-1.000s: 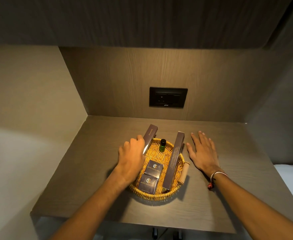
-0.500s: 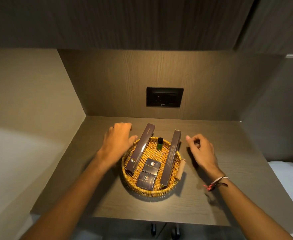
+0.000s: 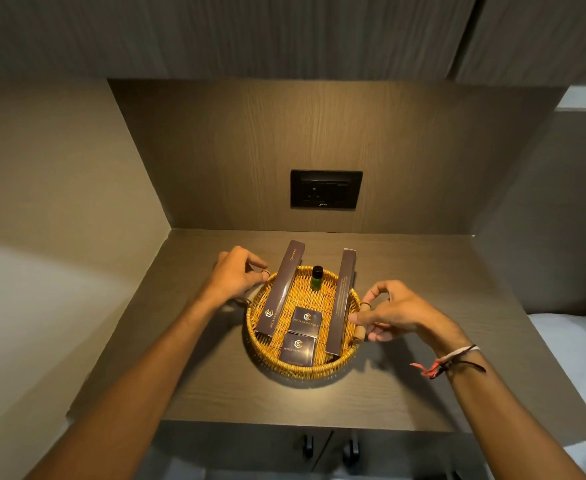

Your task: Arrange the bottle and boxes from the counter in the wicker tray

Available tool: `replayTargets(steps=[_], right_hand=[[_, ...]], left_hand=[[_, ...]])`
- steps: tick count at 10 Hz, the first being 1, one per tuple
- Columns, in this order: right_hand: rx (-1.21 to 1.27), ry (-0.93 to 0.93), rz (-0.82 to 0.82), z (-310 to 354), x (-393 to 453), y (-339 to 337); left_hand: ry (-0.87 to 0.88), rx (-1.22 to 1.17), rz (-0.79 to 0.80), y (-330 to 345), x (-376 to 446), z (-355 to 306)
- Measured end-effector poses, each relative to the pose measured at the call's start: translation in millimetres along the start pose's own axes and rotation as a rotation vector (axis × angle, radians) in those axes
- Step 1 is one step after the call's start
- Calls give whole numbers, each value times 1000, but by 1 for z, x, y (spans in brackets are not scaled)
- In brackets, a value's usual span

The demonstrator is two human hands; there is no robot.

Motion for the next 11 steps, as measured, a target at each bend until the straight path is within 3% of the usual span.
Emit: replayTargets(steps=[3,4,7,9,10,11], right_hand=[[-181,-129,-249,22,-5,-28],[-241,-153,-266,28,-3,-30],[-297,-176,-295,30,-2,-31],[-484,-240,-383,28,-9,-25],[-686,-367,-570,35,-26,-17],[-761,-439,-643,39,-37,-9]], left_hand=[[-96,-219,-67,17,-20,7],[-115,-320,-103,22,-27,9],[-98,-313,-186,24,-34,10],[-82,-206,-261,22,-49,6],[-16,-11,-334,11,-62,-8],[56,147,-387,2,-71,-21]])
Point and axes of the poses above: each hand's wrist, its own x-axis towards the middle knuckle, its own y-axis out of the palm, z = x × y, the point moved 6 cm from there along x, towards the middle knuckle
